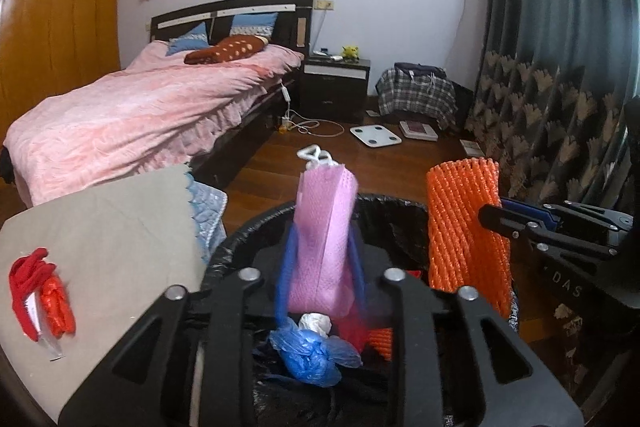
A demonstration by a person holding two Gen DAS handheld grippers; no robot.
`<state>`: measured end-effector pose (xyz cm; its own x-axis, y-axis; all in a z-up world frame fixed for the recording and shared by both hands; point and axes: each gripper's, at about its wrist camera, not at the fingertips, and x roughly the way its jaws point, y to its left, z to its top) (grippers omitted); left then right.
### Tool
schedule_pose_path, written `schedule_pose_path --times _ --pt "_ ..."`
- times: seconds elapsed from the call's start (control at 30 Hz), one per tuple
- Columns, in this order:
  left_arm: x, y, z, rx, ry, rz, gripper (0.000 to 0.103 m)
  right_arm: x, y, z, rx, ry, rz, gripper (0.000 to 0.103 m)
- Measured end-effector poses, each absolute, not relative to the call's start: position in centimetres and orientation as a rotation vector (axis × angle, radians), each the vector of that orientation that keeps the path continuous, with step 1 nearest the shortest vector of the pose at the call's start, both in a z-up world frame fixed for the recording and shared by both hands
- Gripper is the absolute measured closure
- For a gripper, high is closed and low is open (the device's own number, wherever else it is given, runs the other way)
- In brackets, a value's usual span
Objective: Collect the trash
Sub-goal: 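Open both tools to drop the pink bag and orange net into the bin, then move both open tools back to the red glove and white box on the table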
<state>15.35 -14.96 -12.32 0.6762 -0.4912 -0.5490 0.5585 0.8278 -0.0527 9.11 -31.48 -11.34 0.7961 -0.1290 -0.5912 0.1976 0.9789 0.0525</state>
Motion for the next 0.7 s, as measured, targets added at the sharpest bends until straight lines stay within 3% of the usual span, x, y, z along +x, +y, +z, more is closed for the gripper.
schedule_pose_path --times 0.13,0.23,0.3,0.4,0.6,0.7 --pt "15.5 -14.9 -12.9 0.110 0.594 -0.605 0.049 8.9 -32.0 -11.8 0.119 0.638 -0.195 0.074" --pt "15.5 -14.5 -13.0 0.119 0.589 -0.590 0.045 8.6 -32.2 -11.8 0.123 0.637 -0.204 0.063" --pt "15.6 -13.9 -12.9 0.115 0.584 -0.570 0.039 8.5 -32.2 -11.7 0.123 0.633 -0.212 0.043" --pt "15.8 -12.5 -12.5 0.102 0.578 -0.539 0.033 8.3 -32.0 -11.3 0.123 0.617 -0.220 0.028" --pt "15.6 -9.1 -10.8 0.095 0.543 -0.462 0.018 8.5 -30.7 -9.8 0.141 0.575 -0.197 0.008" --pt "15.3 -6.6 -10.2 0.089 0.528 -0.409 0.015 8.9 -29.0 -9.1 0.132 0.553 -0.172 0.006"
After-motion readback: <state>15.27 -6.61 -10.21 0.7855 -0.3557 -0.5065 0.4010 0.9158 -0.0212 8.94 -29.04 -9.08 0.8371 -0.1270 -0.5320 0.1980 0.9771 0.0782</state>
